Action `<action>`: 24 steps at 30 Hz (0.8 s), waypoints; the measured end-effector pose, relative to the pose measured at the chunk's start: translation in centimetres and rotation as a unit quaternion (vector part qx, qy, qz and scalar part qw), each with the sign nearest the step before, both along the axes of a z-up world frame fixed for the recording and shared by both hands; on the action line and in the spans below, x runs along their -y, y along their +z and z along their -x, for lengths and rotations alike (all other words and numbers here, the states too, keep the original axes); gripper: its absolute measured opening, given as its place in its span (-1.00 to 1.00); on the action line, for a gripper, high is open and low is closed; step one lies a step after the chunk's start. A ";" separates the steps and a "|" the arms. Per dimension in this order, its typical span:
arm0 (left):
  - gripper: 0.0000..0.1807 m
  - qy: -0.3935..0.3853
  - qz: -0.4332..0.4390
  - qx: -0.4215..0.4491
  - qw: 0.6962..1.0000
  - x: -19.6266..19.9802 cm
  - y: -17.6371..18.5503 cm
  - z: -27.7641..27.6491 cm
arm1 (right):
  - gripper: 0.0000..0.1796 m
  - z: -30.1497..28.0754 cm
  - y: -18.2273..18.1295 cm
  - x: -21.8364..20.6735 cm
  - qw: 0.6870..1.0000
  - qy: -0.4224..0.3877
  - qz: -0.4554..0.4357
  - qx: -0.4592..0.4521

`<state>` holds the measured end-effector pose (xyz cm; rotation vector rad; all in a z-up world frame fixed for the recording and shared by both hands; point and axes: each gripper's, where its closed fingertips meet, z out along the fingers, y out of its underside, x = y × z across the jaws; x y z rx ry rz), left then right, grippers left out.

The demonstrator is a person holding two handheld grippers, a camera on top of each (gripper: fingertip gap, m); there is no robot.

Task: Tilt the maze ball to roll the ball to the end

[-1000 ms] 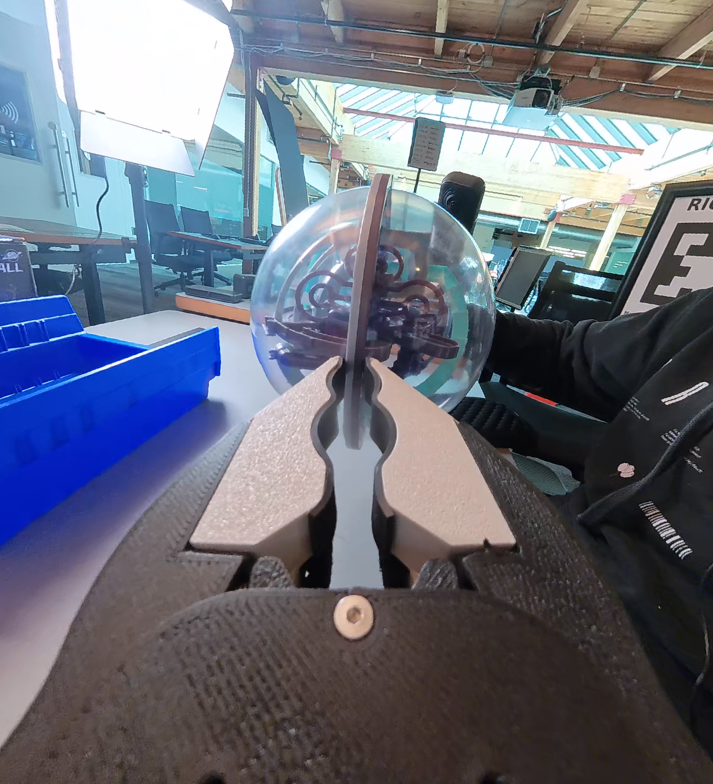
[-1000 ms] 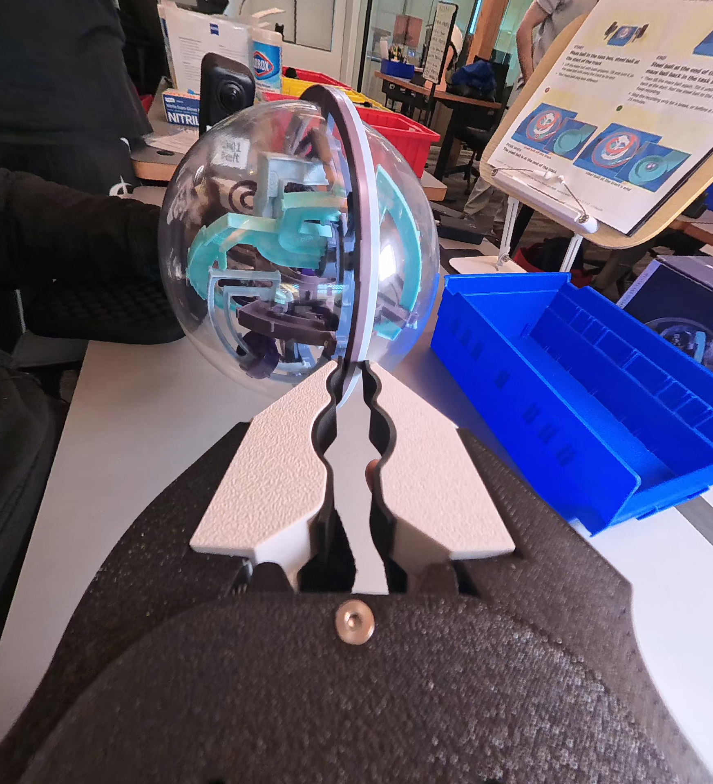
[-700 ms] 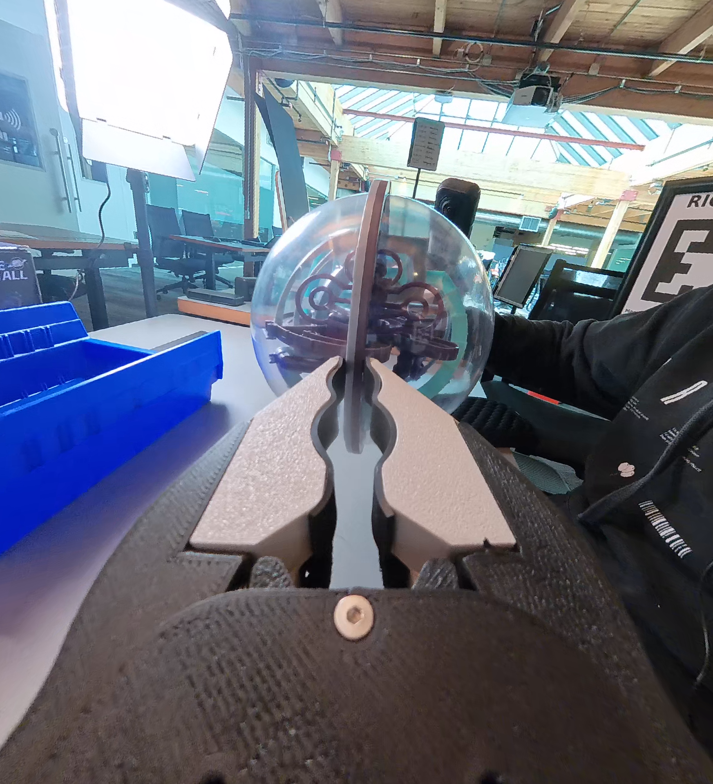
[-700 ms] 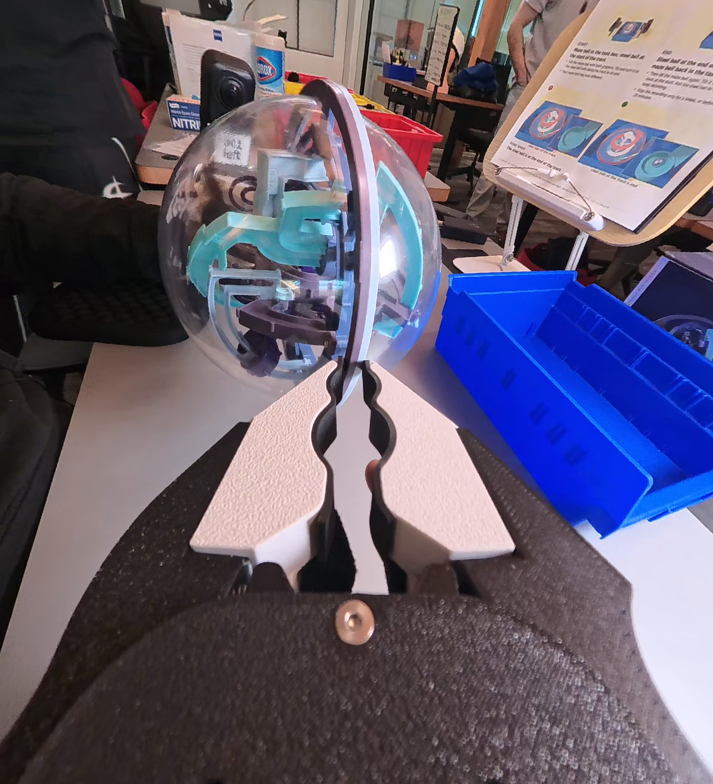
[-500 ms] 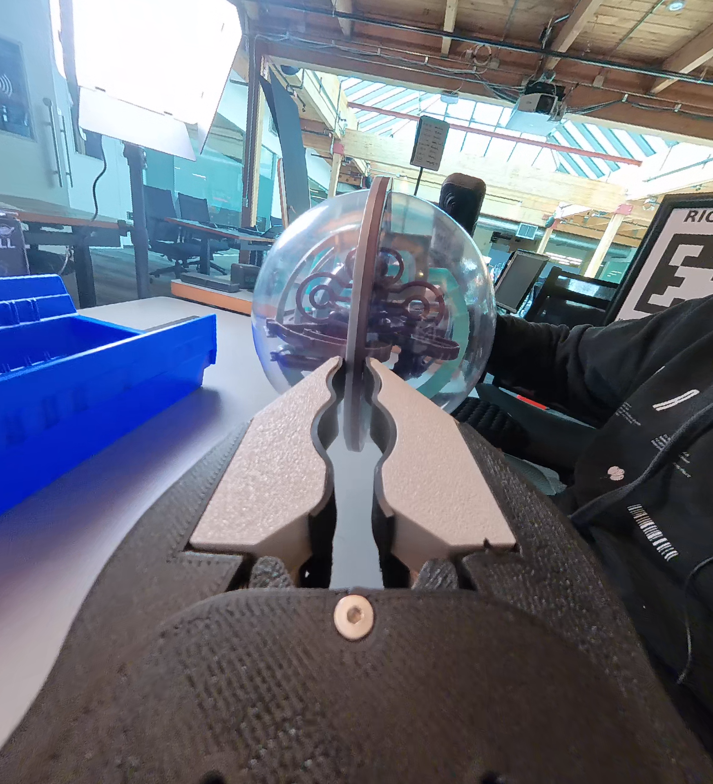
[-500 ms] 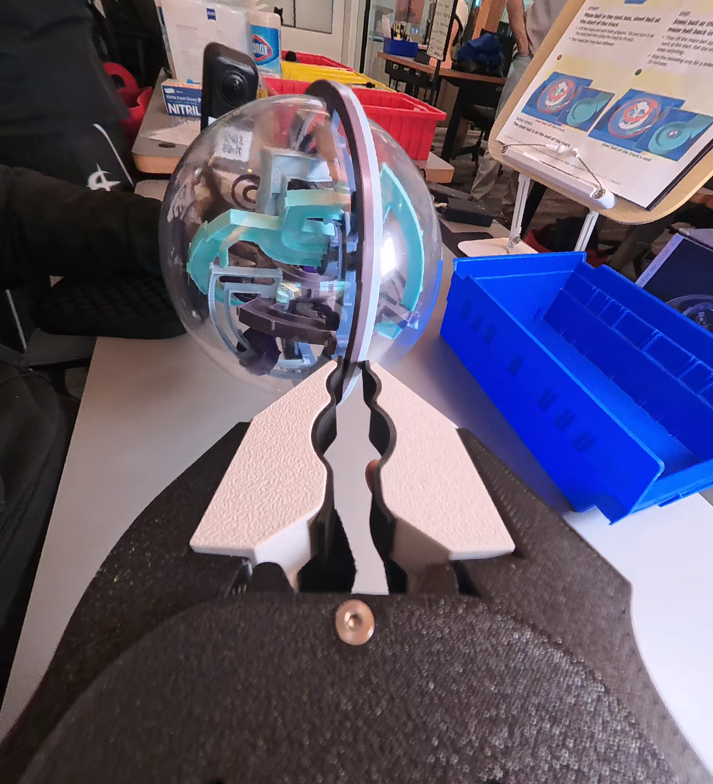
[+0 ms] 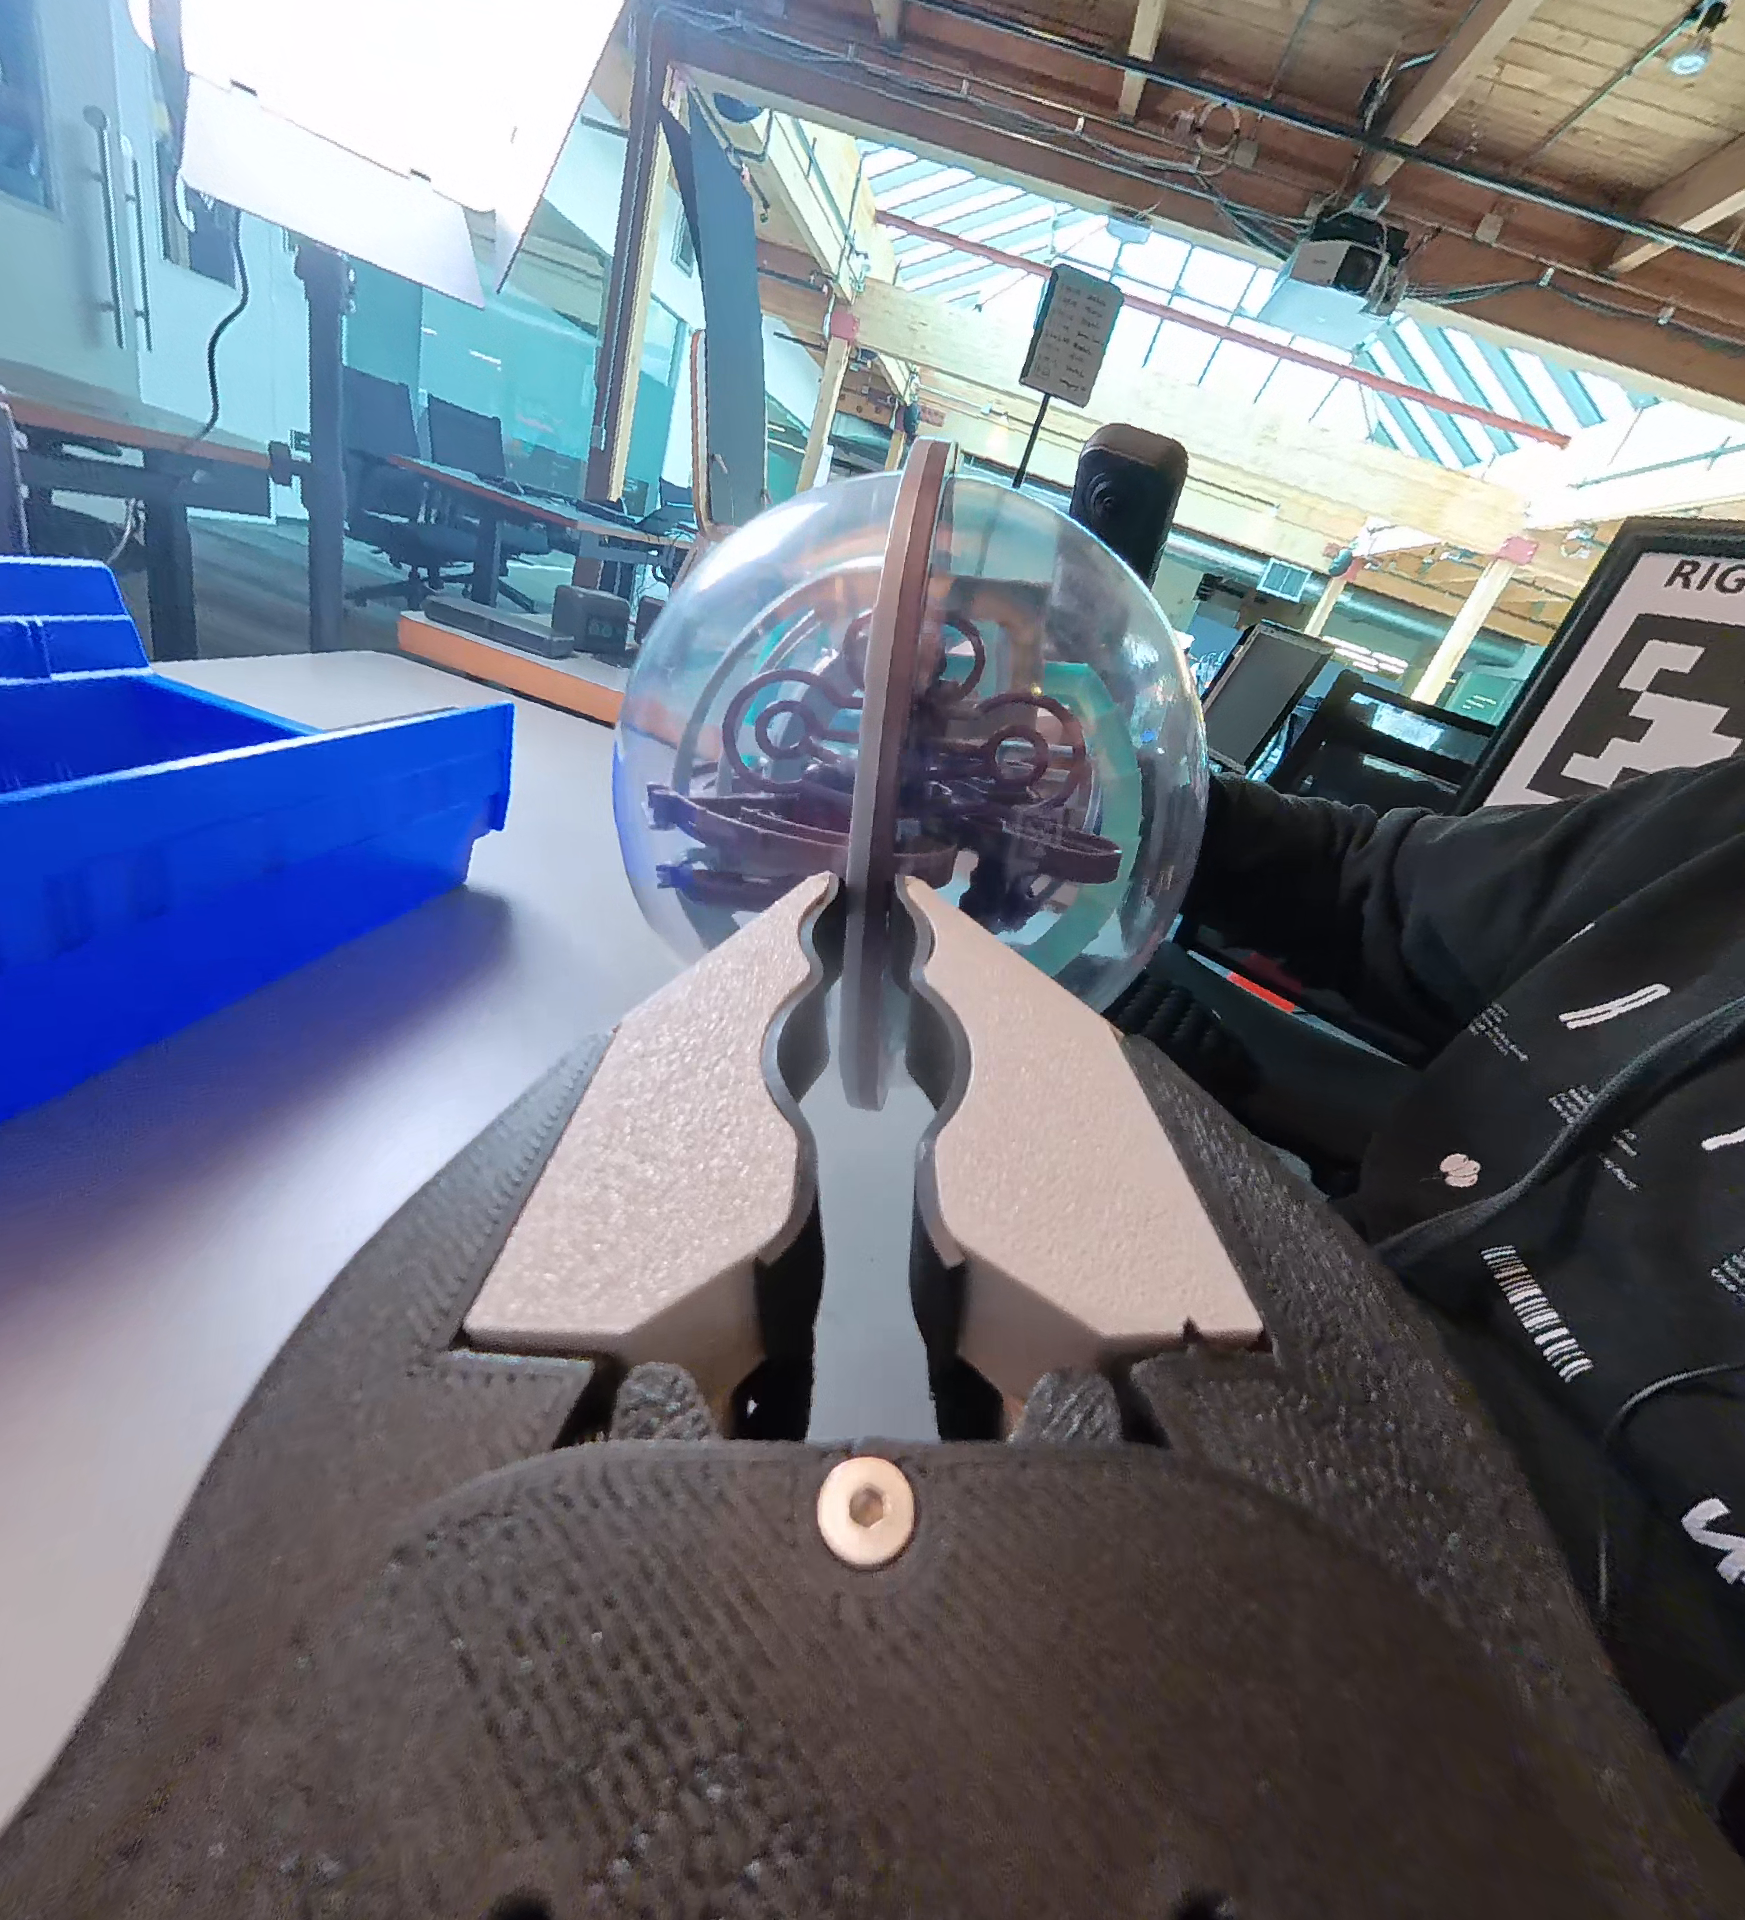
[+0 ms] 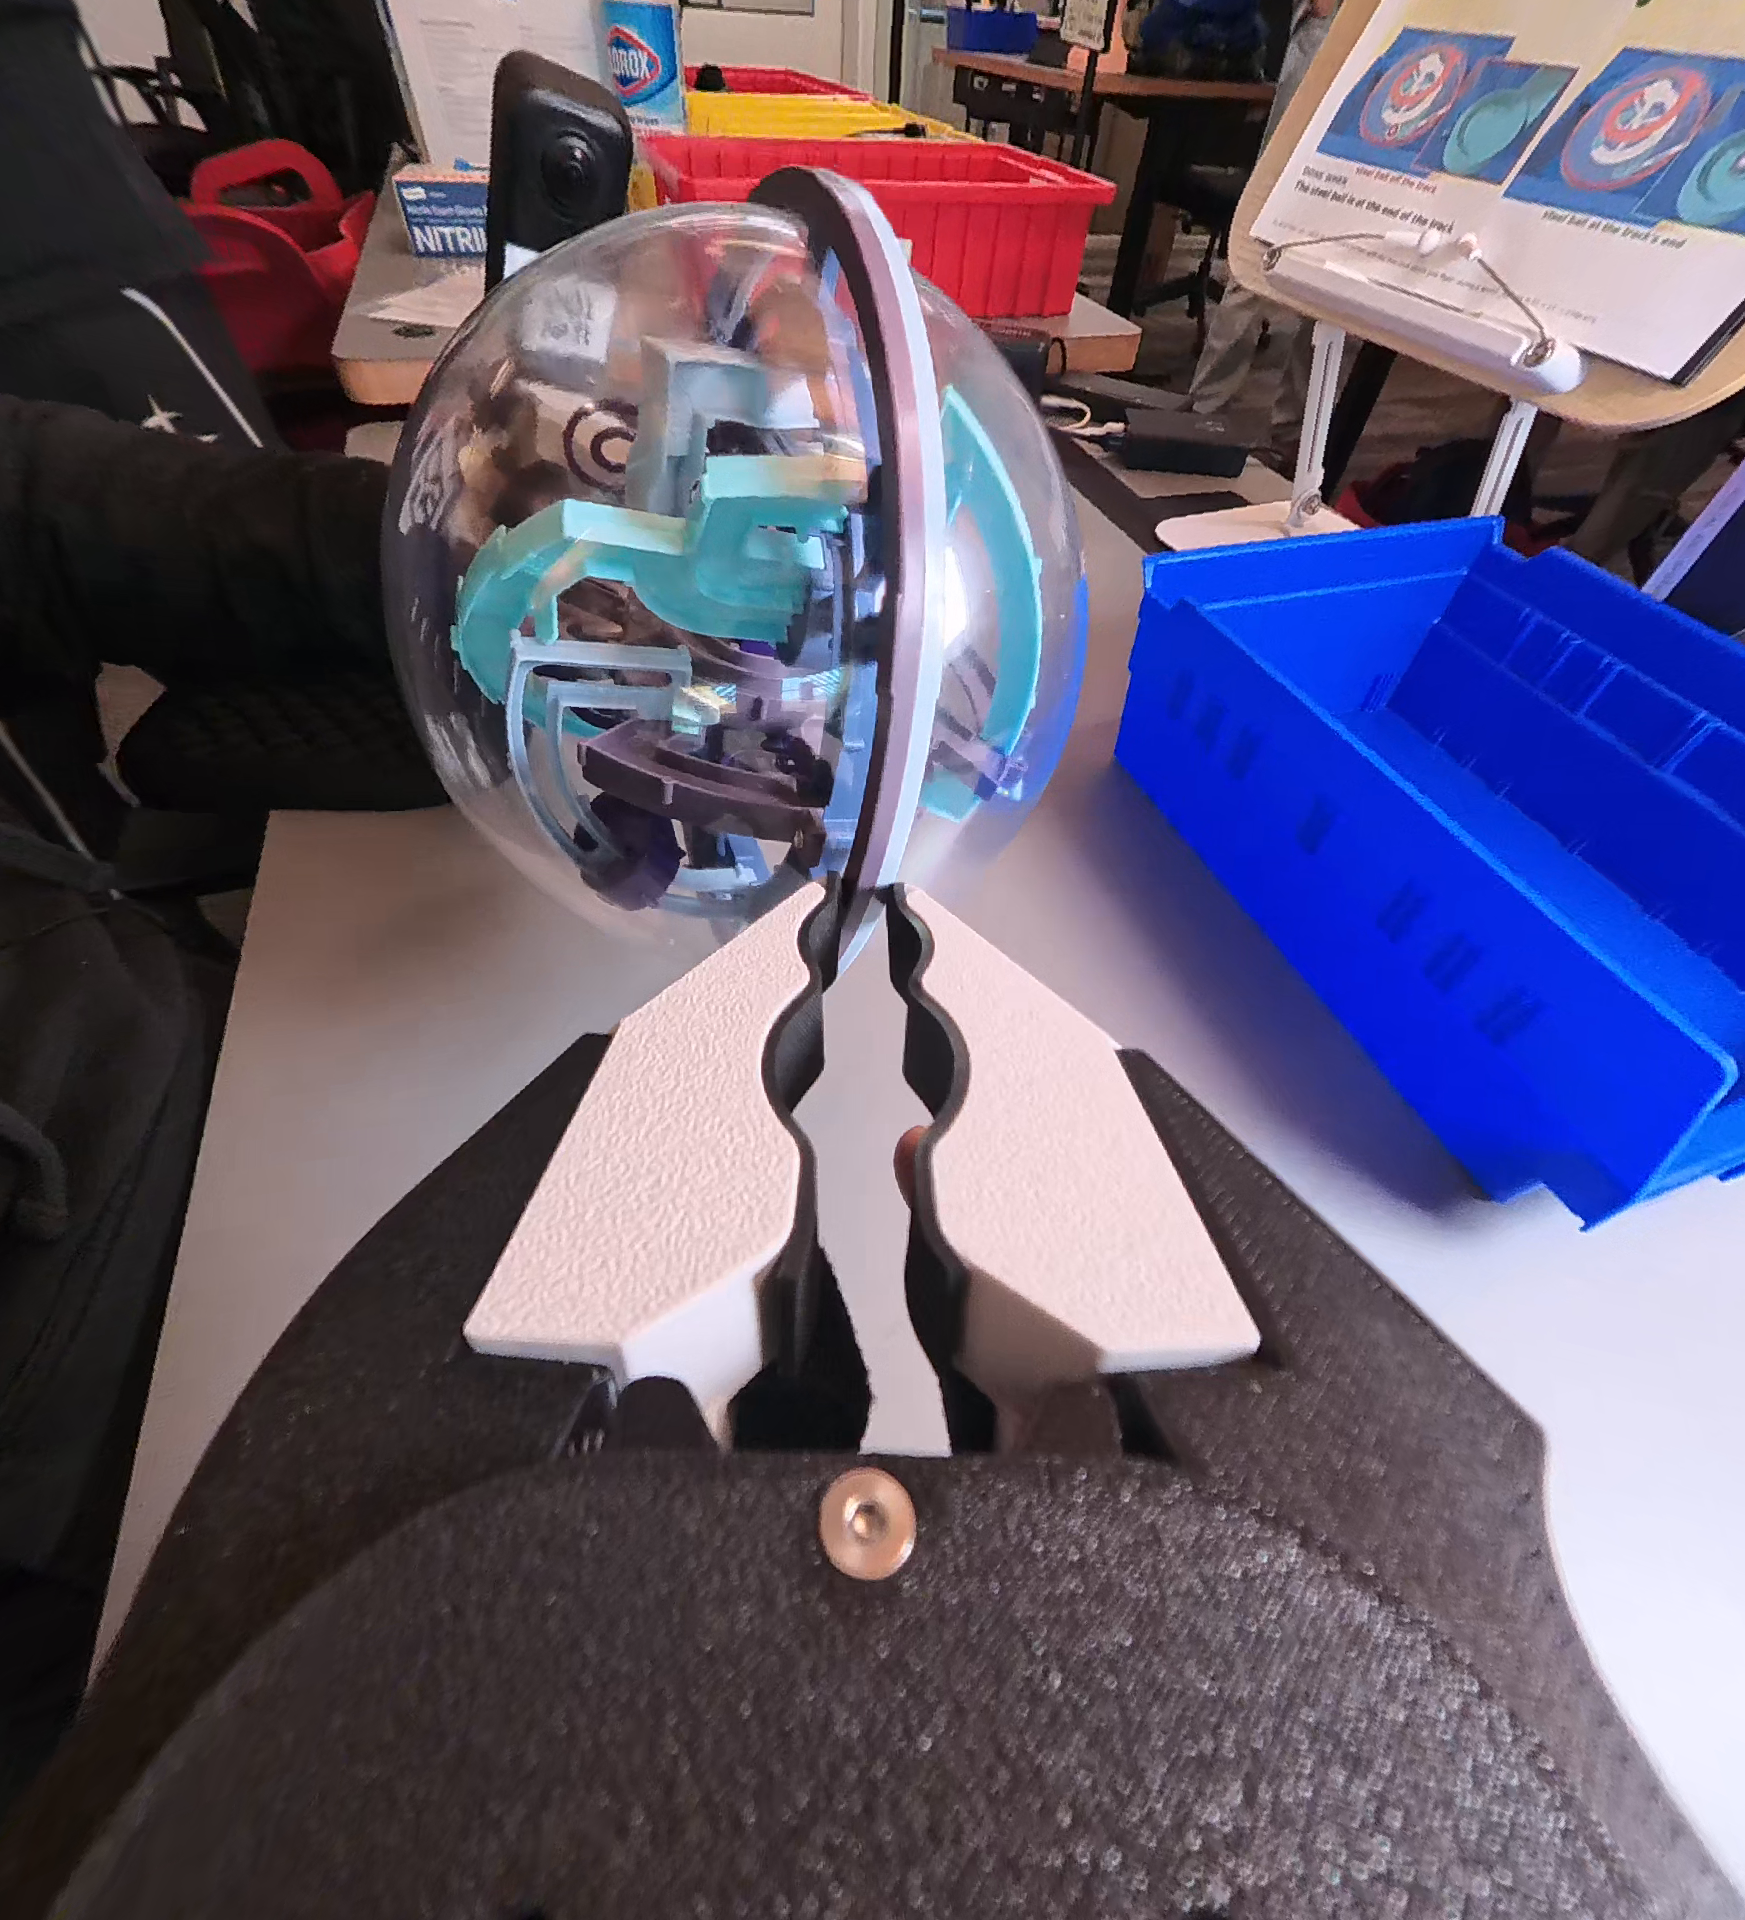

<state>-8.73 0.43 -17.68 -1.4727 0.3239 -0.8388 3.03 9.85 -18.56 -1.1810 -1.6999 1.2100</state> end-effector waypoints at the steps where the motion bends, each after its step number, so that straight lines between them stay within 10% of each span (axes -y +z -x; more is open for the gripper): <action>1: -0.93 -0.001 0.004 -0.001 1.000 0.0 -0.1 -0.1 | -0.93 0.0 -0.2 0.0 1.000 0.000 0.002 0.003; 24: -0.93 -0.007 0.096 0.028 0.995 -0.3 -3.0 -0.4 | -0.94 -0.5 -2.3 -0.1 0.999 -0.006 0.032 0.041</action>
